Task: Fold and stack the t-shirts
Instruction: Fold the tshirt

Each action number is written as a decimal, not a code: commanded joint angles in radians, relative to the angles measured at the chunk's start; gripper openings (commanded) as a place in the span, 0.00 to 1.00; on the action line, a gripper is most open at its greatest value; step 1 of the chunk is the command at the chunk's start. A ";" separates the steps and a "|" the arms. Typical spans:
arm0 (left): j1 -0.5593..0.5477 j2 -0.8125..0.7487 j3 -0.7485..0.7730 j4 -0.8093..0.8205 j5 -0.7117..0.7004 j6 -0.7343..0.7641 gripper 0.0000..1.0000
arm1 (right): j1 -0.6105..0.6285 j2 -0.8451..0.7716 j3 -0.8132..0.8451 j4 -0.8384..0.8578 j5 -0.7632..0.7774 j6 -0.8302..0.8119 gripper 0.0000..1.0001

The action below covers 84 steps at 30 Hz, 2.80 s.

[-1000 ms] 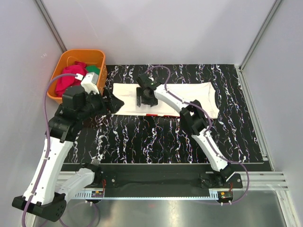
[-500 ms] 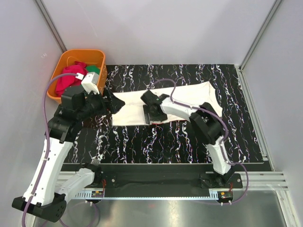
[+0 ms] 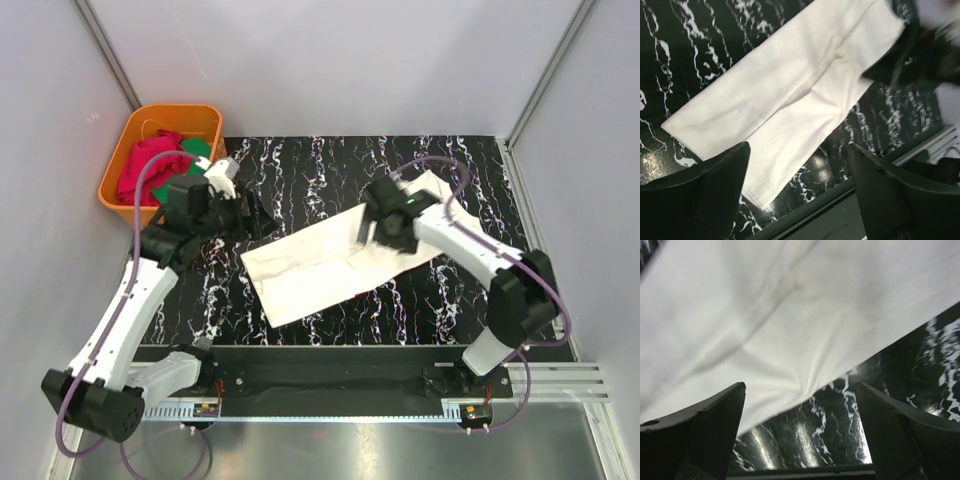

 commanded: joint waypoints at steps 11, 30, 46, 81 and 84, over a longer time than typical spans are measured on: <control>-0.342 0.415 0.092 0.021 -0.335 0.088 0.97 | -0.338 0.455 0.482 -0.130 0.117 0.186 1.00; -0.341 0.487 0.187 -0.062 -0.372 0.186 0.98 | -0.330 1.119 1.302 -0.179 -0.085 -0.086 1.00; -0.332 0.803 0.313 -0.111 -0.428 0.226 0.98 | -0.249 0.832 1.311 0.126 -0.137 -0.324 1.00; -0.569 0.763 -0.169 0.292 0.050 -0.393 0.91 | -0.298 0.780 0.994 0.016 -0.125 -0.361 1.00; -0.582 0.778 -0.153 0.236 -0.023 -0.360 0.91 | -0.299 0.900 1.135 -0.026 -0.102 -0.396 1.00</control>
